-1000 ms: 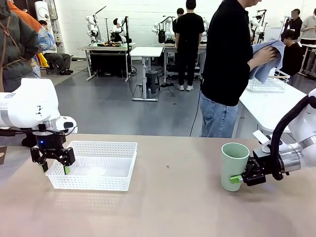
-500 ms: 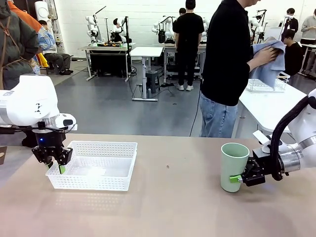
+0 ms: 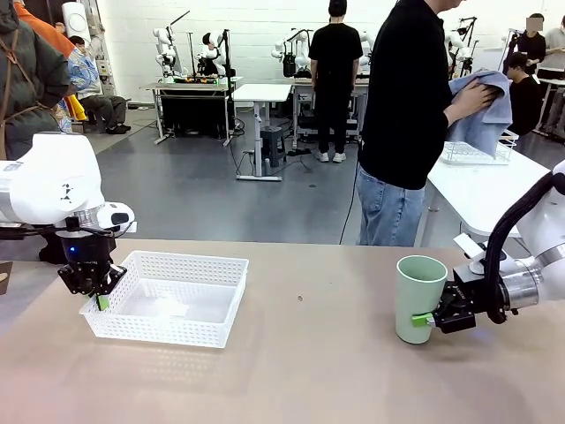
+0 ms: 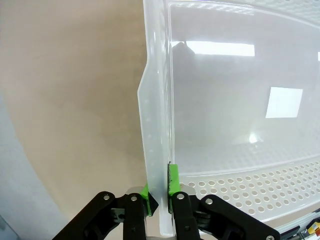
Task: Clean and organize the cups into the basket.
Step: Pick up the Organizing basket and move it to the center of the table, then pick up the Reusable plastic cup from the right side of the table and place it inside the Organizing basket.
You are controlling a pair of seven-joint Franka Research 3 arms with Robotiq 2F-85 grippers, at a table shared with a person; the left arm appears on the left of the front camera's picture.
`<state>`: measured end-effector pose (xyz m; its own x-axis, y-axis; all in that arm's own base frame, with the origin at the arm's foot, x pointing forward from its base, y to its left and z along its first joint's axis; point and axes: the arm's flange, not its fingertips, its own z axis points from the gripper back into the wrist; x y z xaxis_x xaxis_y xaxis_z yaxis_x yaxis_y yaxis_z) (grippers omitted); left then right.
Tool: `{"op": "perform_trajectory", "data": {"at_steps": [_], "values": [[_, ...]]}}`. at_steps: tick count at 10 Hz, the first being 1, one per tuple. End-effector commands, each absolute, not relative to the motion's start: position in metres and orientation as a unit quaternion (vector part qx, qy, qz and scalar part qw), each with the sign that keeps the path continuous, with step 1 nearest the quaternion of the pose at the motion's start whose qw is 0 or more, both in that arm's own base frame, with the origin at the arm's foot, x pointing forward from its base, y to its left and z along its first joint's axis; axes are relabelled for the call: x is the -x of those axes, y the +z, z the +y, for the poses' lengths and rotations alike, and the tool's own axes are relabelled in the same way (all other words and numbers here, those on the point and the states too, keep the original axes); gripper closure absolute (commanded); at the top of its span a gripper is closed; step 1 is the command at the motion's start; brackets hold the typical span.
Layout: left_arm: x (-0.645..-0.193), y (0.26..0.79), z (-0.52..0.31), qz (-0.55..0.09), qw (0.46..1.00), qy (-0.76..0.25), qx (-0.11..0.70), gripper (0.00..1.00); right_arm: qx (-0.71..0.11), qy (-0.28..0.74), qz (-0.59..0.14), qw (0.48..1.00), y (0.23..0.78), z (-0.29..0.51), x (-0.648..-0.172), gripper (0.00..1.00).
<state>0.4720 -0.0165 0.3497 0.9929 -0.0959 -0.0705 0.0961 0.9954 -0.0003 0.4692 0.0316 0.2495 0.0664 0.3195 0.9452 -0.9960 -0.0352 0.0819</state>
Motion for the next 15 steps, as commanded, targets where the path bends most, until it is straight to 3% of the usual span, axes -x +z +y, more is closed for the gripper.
{"op": "perform_trajectory", "data": {"at_steps": [1,2,3,4,6,10,15], "values": [[-0.473,0.350,-0.011,0.038,0.998,-0.054,0.000,1.00,-0.448,0.555,-0.398,0.576,0.250,0.030,-0.478,0.78],[-0.473,0.350,-0.012,0.039,0.998,-0.052,0.001,1.00,-0.449,0.553,-0.400,0.576,0.250,0.028,-0.478,0.78],[-0.474,0.351,-0.012,0.042,0.998,-0.041,0.007,1.00,-0.445,0.547,-0.405,0.582,0.252,0.025,-0.478,1.00],[-0.476,0.352,-0.017,0.048,0.999,-0.005,0.011,1.00,-0.452,0.533,-0.408,0.587,0.263,0.020,-0.474,0.31],[-0.483,0.362,-0.042,0.046,0.998,0.044,0.007,1.00,-0.428,0.529,-0.447,0.580,0.318,0.006,-0.443,0.31],[-0.493,0.386,-0.128,0.030,0.999,0.013,-0.037,1.00,-0.365,0.524,-0.522,0.565,0.439,-0.031,-0.370,0.31],[-0.519,0.374,-0.221,0.058,0.997,0.000,-0.049,1.00,-0.338,0.493,-0.584,0.549,0.517,-0.065,-0.307,0.31]]}}
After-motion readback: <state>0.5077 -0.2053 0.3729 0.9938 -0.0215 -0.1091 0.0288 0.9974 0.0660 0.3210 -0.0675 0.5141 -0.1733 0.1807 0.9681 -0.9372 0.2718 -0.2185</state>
